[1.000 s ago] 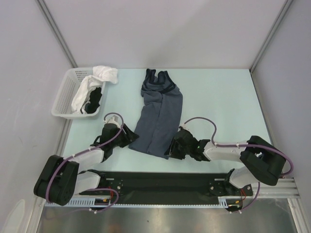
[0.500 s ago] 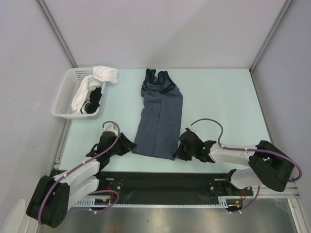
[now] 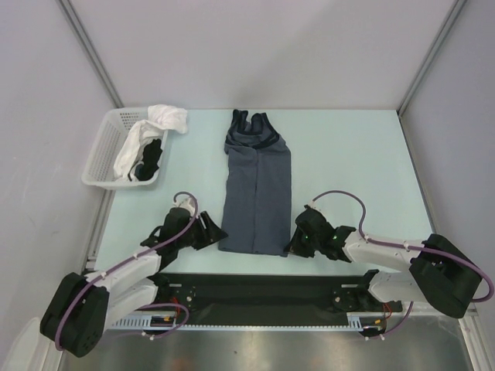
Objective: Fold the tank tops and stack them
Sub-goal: Fold the tank top
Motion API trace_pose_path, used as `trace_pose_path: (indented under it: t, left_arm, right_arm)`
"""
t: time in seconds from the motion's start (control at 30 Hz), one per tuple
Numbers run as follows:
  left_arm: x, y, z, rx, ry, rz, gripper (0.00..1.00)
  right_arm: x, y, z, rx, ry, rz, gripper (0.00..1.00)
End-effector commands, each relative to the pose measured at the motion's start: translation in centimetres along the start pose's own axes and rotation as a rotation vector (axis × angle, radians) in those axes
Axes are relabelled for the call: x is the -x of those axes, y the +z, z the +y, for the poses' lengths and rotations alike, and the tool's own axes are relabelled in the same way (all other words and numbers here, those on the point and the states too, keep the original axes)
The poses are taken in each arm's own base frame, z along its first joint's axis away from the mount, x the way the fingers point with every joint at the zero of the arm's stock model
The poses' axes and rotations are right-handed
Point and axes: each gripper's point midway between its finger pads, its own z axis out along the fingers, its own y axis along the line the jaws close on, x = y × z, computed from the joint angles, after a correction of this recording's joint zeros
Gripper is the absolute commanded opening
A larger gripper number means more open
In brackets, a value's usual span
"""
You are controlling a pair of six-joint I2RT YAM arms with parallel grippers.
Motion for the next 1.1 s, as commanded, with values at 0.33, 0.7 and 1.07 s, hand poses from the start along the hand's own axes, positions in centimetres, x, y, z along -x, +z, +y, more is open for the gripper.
trace_pose_path:
  t: [0.33,0.7,1.07]
  left_arm:
    - [-7.1,-2.3,6.2,0.235,-0.019,0.21,0.44]
    - [-8.1,-2.9,5.0,0.213,0.051,0.266,0.0]
    - [-8.9,-5.2,1.2,0.125,0.037,0.309,0.0]
  right_arm:
    - [-0.5,0.5,-2.2,-0.066,-0.017,0.022,0.01]
    - [-3.7,-1.0,-2.1,-0.066,-0.12,0.151,0.0]
    - [-4.2,-5.2,-1.2,-0.046,-0.159,0.145,0.02]
